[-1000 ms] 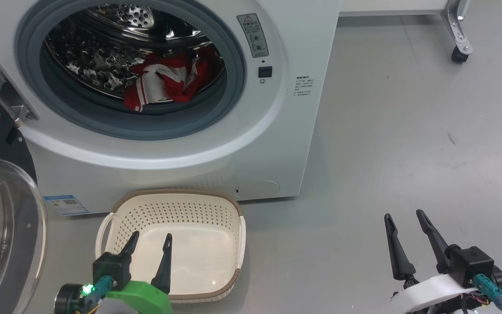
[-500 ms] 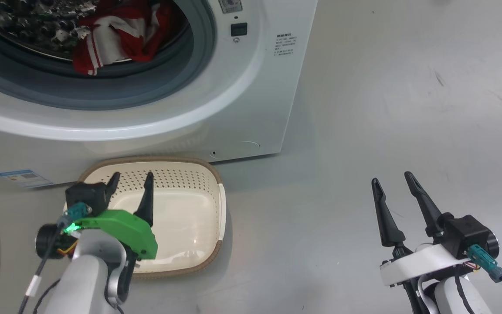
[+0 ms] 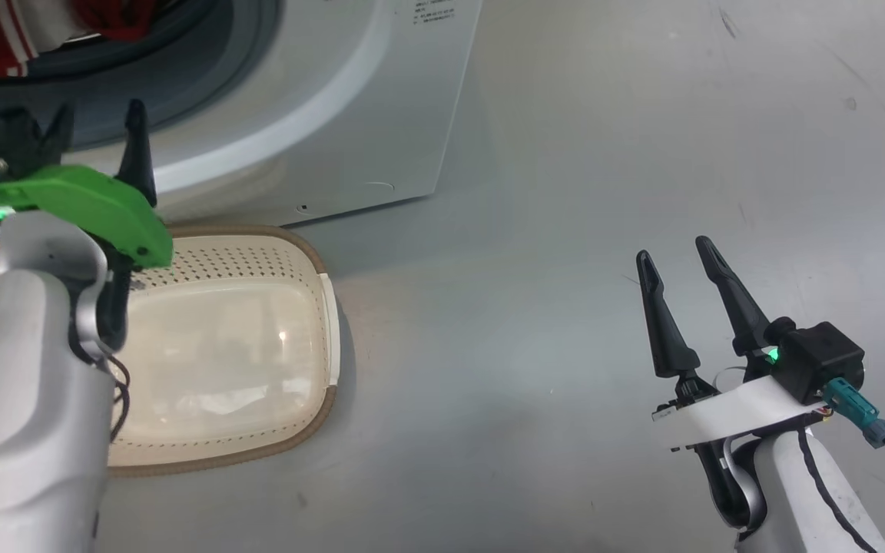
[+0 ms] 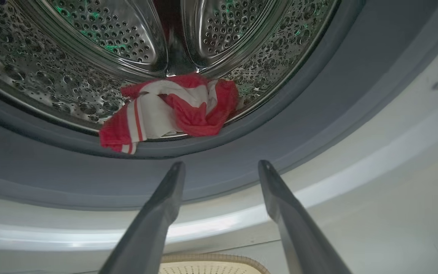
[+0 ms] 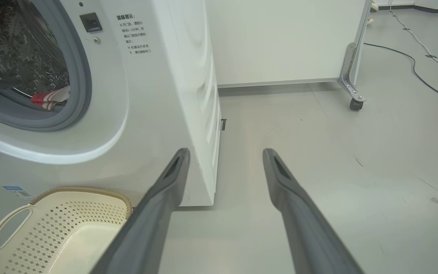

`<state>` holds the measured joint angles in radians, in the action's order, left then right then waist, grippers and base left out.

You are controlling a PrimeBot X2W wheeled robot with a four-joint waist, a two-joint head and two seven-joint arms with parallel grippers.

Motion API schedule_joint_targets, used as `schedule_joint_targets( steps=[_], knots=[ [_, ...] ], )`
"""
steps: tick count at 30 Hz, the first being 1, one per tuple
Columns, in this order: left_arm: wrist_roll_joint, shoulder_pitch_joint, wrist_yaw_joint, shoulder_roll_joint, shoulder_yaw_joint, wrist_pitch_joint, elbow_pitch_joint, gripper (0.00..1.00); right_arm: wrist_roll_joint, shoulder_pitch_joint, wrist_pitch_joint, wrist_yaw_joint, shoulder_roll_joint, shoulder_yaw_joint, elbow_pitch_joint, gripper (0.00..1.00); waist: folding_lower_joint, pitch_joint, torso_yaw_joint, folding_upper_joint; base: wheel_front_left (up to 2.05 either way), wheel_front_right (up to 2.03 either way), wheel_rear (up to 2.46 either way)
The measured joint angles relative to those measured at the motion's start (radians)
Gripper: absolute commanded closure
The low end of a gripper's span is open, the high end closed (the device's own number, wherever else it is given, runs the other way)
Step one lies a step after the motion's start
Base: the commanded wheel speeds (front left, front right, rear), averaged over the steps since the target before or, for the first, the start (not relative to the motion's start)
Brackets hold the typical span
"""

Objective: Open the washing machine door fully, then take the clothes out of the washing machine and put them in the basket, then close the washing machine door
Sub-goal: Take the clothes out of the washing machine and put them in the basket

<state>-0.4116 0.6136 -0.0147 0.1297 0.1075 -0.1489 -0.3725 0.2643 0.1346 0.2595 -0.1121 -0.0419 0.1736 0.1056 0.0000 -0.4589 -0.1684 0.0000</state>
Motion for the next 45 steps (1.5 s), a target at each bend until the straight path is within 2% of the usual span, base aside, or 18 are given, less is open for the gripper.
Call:
schedule_joint_targets(
  steps=[7, 21, 30, 39, 40, 41, 43, 45],
  knots=[
    [-0.01, 0.159, 0.013, 0.066, -0.021, -0.079, -0.028, 0.0, 0.042, 0.047, 0.0, 0.0, 0.0, 0.036, -0.002, 0.0, 0.0, -0.072, -0.048, 0.0, 0.0, 0.0, 0.0],
    [0.008, 0.368, 0.048, 0.214, -0.03, -0.257, -0.105, 0.0, 0.106, 0.105, 0.0, -0.001, -0.001, 0.102, -0.002, 0.0, 0.0001, -0.187, -0.145, 0.0, 0.0, 0.0, 0.0],
    [-0.031, 0.473, 0.051, 0.238, -0.068, -0.353, -0.158, 0.0, 0.123, 0.134, 0.0, -0.001, 0.0, 0.127, -0.002, 0.0, 0.0, -0.249, -0.195, 0.0, 0.0, 0.0, 0.0],
    [-0.037, 0.526, 0.049, 0.257, -0.075, -0.396, -0.21, 0.0, 0.132, 0.161, 0.0, -0.001, 0.0, 0.134, 0.002, 0.0, 0.0, -0.286, -0.221, 0.0, 0.0, 0.0, 0.0],
    [-0.037, 0.53, 0.049, 0.259, -0.075, -0.403, -0.215, 0.18, 0.132, 0.165, 0.0, -0.001, 0.0, 0.135, 0.003, 0.0, 0.0, -0.287, -0.222, 0.0, 0.0, 0.0, 0.0],
    [-0.037, 0.537, 0.047, 0.26, -0.075, -0.41, -0.22, 0.51, 0.133, 0.168, 0.0, -0.001, 0.0, 0.135, 0.003, 0.0, 0.0, -0.288, -0.222, 0.0, 0.0, 0.0, 0.0],
    [-0.037, 0.545, 0.047, 0.26, -0.073, -0.415, -0.228, 1.0, 0.133, 0.171, 0.0, -0.001, 0.0, 0.135, 0.004, 0.0, 0.0, -0.29, -0.222, 0.0, 0.0, 0.0, 0.0],
    [-0.037, 0.549, 0.047, 0.26, -0.073, -0.421, -0.236, 1.0, 0.133, 0.173, 0.0, -0.001, 0.0, 0.134, 0.004, 0.0, 0.0, -0.291, -0.221, 0.0, 0.0, 0.0, 0.0]
  ],
)
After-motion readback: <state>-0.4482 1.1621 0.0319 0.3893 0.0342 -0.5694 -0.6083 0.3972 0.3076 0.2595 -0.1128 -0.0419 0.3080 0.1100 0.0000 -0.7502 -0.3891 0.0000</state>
